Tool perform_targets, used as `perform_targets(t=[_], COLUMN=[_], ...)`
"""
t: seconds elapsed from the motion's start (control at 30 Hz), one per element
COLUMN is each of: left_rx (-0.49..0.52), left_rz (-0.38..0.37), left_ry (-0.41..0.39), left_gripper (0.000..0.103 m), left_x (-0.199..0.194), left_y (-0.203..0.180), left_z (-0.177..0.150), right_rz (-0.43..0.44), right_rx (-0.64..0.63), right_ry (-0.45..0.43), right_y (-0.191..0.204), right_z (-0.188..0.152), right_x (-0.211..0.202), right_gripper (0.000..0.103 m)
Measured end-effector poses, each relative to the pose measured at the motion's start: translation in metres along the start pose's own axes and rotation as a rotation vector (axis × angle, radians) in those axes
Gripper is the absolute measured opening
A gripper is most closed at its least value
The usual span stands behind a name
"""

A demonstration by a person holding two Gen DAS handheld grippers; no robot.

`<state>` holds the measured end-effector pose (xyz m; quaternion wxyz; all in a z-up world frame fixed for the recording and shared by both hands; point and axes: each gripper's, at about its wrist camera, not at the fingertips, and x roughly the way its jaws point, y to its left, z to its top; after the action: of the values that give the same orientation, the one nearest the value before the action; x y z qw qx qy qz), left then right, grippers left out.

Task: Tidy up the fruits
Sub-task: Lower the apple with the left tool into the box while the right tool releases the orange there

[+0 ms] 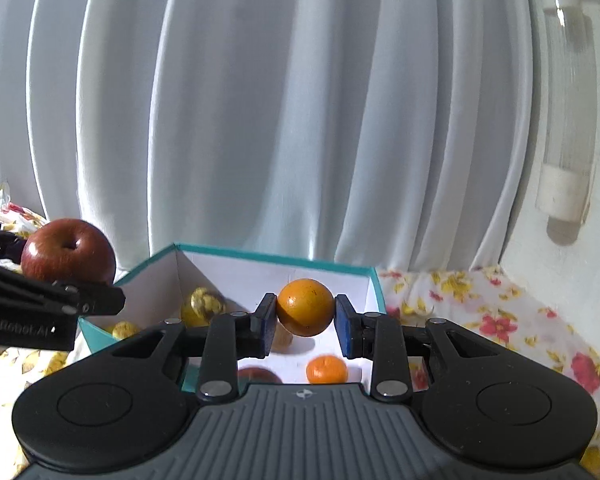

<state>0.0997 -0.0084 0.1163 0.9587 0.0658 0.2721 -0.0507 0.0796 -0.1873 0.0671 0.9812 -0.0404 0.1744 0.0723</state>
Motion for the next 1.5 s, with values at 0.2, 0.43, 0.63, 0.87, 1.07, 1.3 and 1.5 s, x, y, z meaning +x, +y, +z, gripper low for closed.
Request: perform_targets(t=[0.2, 0.43, 0.63, 0.87, 1.07, 1.3, 1.5], left_rx=[-0.071, -0.091, -0.067, -0.067, -0.064, -0.06, -0.058], left_rz=[0.092, 0.091, 0.092, 0.086, 0.084, 0.079, 0.078], left_ry=[0.003, 0.064, 0.076, 0.113, 0.136, 0.147, 0.158], left_gripper=[0.075, 0.075, 0.075, 0.075, 0.075, 0.075, 0.075], left_x=[0.019, 0.041, 0.052, 0.06, 0.067, 0.072, 0.076], left_y=[0.006, 0.006, 0.003, 0.008, 0.008, 0.008, 0.007], left_z=[0.023, 0.005, -0.001, -0.009, -0.013, -0.014, -0.016], right_rz=[-0.032, -0.042, -0.055, -0.058, -0.068, -0.071, -0.073], right_rx=[-0.031, 0.078, 0.089, 0.093, 0.092, 0.091, 0.096], right_ry=[-0.103, -0.05, -0.018, 0.013, 0.041, 0.062, 0.077], right_y=[0.01, 0.005, 0.006, 0.007, 0.01, 0.009, 0.006], right_z=[0.036, 0.014, 0.013, 0.007, 0.002, -0.004, -0.007], right_x=[0.002, 0.013, 0.026, 0.033, 0.041, 0.05, 0.056], right_gripper=[0.03, 0.03, 0.03, 0.03, 0.03, 0.03, 0.03])
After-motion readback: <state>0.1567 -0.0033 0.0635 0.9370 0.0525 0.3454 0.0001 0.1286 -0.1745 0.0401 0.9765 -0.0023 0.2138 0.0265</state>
